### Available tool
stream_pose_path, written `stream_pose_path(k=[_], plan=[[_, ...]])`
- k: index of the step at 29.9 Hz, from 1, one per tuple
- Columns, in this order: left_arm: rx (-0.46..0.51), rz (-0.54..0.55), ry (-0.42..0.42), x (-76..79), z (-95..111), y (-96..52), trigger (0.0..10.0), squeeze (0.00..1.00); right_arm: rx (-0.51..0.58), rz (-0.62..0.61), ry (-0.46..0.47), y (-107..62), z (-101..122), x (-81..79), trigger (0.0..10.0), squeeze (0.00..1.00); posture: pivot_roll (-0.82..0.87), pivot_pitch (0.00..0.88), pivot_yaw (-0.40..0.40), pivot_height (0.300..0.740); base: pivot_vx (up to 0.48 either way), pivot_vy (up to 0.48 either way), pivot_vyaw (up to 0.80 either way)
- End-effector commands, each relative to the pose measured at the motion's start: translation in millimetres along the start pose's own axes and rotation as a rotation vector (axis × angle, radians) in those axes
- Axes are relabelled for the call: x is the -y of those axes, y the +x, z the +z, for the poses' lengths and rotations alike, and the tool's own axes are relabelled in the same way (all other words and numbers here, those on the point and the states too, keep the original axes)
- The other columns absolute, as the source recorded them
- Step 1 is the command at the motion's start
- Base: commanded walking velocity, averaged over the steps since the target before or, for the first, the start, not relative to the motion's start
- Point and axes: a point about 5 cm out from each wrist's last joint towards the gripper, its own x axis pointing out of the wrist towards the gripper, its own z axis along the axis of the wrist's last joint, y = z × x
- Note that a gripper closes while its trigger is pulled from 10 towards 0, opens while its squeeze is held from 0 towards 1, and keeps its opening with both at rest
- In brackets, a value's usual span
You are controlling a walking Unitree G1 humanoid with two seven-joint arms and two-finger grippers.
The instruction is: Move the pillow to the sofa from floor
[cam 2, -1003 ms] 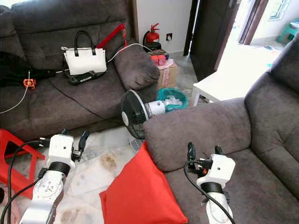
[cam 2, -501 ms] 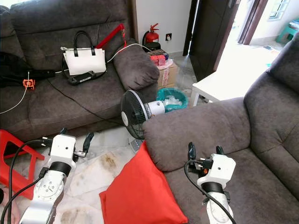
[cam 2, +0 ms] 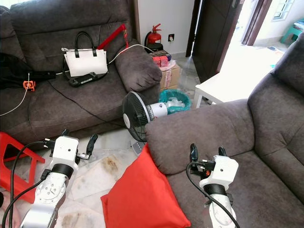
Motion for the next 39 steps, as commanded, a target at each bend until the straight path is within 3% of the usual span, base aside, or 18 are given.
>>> stream_pose_path(k=[1, 11, 29, 39], plan=[[-0.022, 0.001, 0.003, -0.9, -3.0, 0.3, 10.0, 0.0, -0.007, 0.0, -0.011, 1.3, 0.8, 1.1, 10.0, 0.0, 0.07, 0.0, 0.014, 0.74, 0.0, 0.0, 0.0], [-0.022, -0.002, 0.001, 0.1, -2.8, 0.3, 10.0, 0.0, -0.056, 0.031, -0.024, 0.6, -5.7, -3.6, 10.0, 0.0, 0.07, 0.003, 0.014, 0.74, 0.0, 0.0, 0.0], [-0.031, 0.004, 0.003, -0.1, -5.1, -1.3, 10.0, 0.0, -0.09, 0.034, -0.029, -0.5, -11.1, -4.4, 10.0, 0.0, 0.08, 0.009, 0.013, 0.618, 0.0, 0.0, 0.0], [-0.034, 0.008, 0.001, -0.2, -6.0, -0.8, 10.0, 0.0, -0.09, 0.02, -0.032, 0.2, -11.3, -0.5, 10.0, 0.0, 0.08, 0.01, 0.01, 0.618, 0.0, 0.0, 0.0]])
